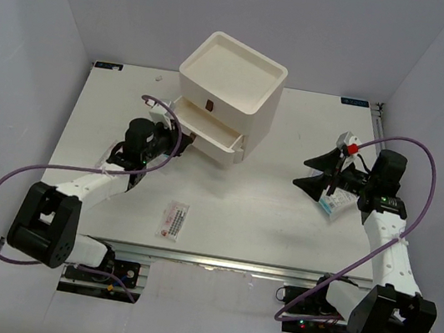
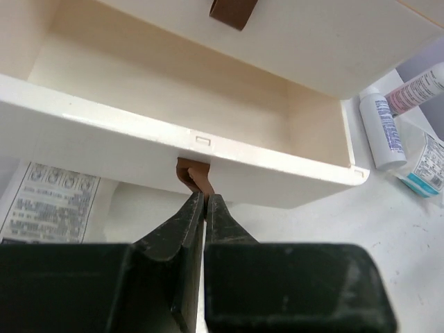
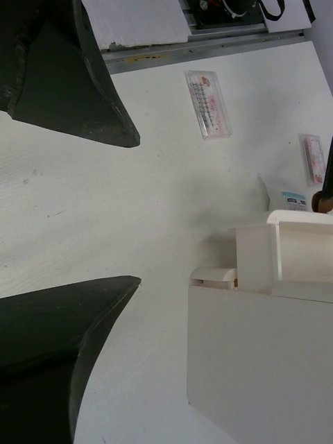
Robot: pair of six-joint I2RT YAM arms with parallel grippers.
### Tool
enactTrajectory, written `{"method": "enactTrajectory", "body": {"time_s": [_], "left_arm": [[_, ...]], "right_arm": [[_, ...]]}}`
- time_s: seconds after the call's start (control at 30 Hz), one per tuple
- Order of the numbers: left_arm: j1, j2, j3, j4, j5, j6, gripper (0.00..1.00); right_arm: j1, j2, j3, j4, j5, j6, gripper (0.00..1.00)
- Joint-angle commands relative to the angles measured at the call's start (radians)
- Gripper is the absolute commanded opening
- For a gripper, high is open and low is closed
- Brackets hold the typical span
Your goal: Organize the makeup
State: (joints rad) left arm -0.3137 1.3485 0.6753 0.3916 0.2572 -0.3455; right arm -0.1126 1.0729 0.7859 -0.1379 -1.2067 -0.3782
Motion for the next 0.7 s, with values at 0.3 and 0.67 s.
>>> {"method": "enactTrajectory", "body": {"time_s": [0.3, 0.67], "left_arm": [[-0.002, -0.26, -0.12, -0.178, -0.083, -0.11, 0.64], [-0.002, -0.397, 0.126, -0.525, -0.035, 0.023, 0.98]], "right_arm": [[-0.014, -0.008, -0.02, -0.002, 0.041, -0.056, 0.81], [-0.011, -0.015, 0.02, -0.104, 0.136, -0.122, 0.82]]}}
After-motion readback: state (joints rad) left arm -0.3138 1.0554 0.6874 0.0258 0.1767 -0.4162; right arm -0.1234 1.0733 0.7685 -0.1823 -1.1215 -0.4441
